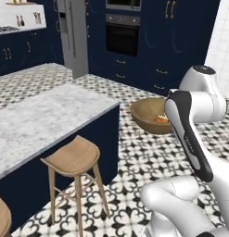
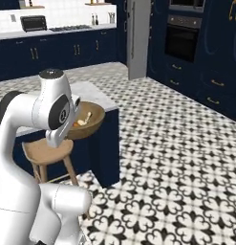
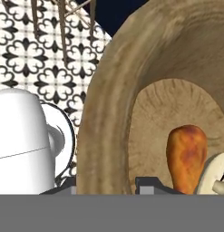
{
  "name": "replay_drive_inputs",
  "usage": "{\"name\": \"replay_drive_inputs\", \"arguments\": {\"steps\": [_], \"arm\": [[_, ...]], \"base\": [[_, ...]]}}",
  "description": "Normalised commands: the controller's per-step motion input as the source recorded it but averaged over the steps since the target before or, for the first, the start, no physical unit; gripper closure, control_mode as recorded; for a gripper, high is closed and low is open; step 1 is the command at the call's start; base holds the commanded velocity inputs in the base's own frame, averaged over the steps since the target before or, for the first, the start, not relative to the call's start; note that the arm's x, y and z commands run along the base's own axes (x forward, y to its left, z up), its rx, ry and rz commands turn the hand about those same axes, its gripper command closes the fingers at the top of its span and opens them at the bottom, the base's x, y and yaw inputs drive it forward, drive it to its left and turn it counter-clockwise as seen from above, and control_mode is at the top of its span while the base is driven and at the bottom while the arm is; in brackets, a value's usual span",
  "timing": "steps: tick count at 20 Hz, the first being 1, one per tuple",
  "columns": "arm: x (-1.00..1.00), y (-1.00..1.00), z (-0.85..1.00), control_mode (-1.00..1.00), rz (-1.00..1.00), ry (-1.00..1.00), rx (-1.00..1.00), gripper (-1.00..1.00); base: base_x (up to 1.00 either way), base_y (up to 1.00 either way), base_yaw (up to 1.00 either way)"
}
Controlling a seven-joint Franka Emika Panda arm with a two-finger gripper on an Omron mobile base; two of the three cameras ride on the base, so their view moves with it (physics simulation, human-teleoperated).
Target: Pick the chicken drumstick and mushroom from their plates and place them in the bowl. Then put the bowl in the fridge.
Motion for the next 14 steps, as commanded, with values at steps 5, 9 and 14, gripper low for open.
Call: {"name": "replay_drive_inputs", "arguments": {"steps": [5,9,14], "arm": [[0.00,0.00,0.00,1.00,0.00,0.00,0.00,1.00],[0.00,0.00,0.00,1.00,0.00,0.00,0.00,1.00],[0.00,0.00,0.00,1.00,0.00,0.00,0.00,1.00]], "base": [[1.00,-1.00,0.00],[1.00,-1.00,0.05],[1.00,-1.00,0.19]]}}
